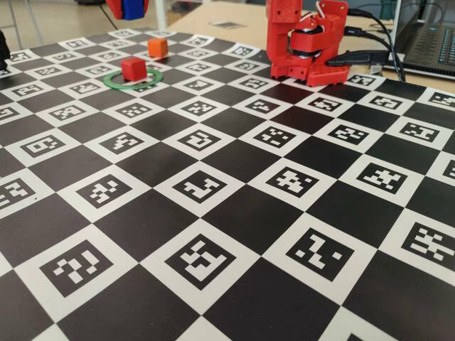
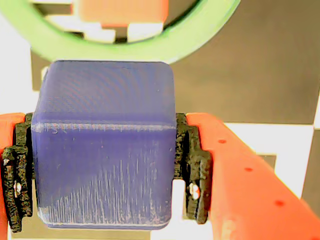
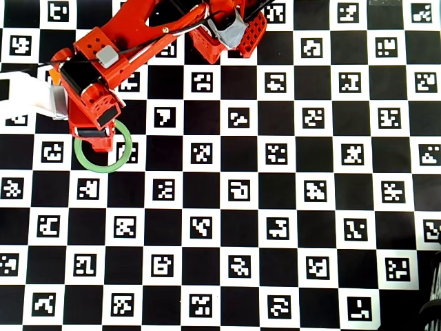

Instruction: Grab the red cube then put it in the green circle then put the blue cube on top and finally the orange cube on top

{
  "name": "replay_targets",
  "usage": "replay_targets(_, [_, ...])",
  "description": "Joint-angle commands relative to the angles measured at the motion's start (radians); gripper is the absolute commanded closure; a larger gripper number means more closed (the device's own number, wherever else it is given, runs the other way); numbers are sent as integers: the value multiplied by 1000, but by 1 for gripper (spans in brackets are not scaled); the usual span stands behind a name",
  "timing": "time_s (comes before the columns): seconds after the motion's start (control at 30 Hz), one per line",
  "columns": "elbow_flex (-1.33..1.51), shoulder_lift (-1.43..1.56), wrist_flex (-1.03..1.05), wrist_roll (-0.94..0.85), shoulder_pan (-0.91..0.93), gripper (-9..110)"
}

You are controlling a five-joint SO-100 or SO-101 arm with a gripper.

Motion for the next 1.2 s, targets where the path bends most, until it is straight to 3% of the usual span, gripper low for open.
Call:
replay_targets(0.0, [2,17,-57,-3,23,98])
replay_targets(0.6, [183,40,-255,-17,34,98])
replay_targets(1.17, [221,54,-298,26,20,98])
